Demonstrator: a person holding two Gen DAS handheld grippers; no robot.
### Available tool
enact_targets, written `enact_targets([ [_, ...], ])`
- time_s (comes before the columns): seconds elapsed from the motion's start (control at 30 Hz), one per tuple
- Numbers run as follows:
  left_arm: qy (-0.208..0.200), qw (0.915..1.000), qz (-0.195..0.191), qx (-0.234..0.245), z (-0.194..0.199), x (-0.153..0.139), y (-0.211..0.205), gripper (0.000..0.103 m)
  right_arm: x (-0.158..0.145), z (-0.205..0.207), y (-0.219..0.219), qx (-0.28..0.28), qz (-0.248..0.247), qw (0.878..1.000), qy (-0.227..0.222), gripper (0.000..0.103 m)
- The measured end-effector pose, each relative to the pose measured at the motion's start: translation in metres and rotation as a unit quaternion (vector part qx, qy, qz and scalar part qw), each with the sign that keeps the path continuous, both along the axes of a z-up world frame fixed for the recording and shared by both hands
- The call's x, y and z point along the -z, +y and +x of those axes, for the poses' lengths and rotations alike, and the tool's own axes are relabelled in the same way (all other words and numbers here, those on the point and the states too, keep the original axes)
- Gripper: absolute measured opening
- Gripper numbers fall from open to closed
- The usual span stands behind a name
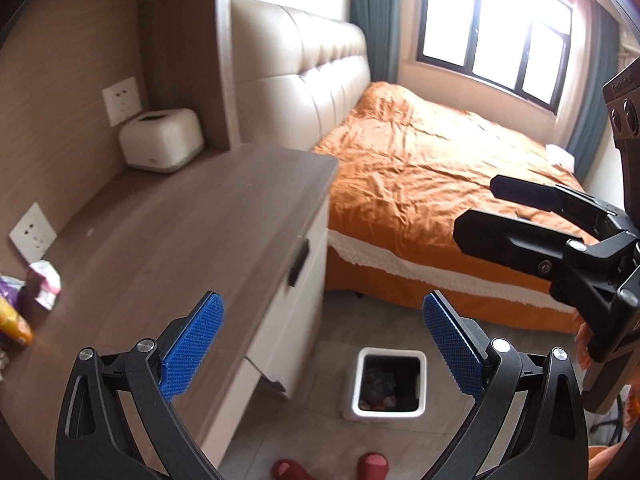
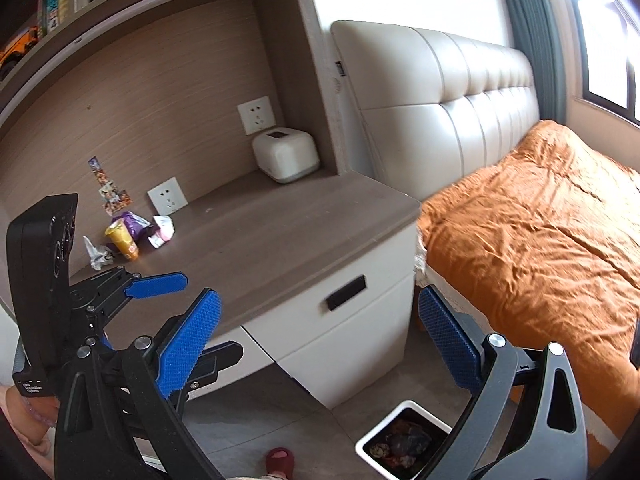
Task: Collect trash
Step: 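Move both tools back to the desk toward the yellow cup and pink paper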
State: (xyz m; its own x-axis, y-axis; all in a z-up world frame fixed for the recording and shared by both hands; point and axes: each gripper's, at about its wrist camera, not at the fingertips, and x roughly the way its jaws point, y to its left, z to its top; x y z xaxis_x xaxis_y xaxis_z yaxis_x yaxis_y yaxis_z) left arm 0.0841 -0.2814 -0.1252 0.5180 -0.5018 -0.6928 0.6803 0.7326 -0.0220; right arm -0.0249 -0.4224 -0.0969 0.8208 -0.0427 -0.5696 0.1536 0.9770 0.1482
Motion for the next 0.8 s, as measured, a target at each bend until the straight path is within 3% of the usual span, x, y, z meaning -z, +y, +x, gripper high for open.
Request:
enact_targets([
  [0.4, -0.025, 0.9969, -0.009, -0.074, 0.057, -0.026, 0.094, 0.098, -0.021, 0.084, 0.068, -0.057, -0.024, 0.998, -0.021, 0.099],
  [0.8, -0.054, 0.9801, 0.003, -0.191, 0.114, -0.023, 0.206, 0.098, -0.016, 0.18, 0.156, -0.141, -0.038, 0.989, -0.019, 0.099],
])
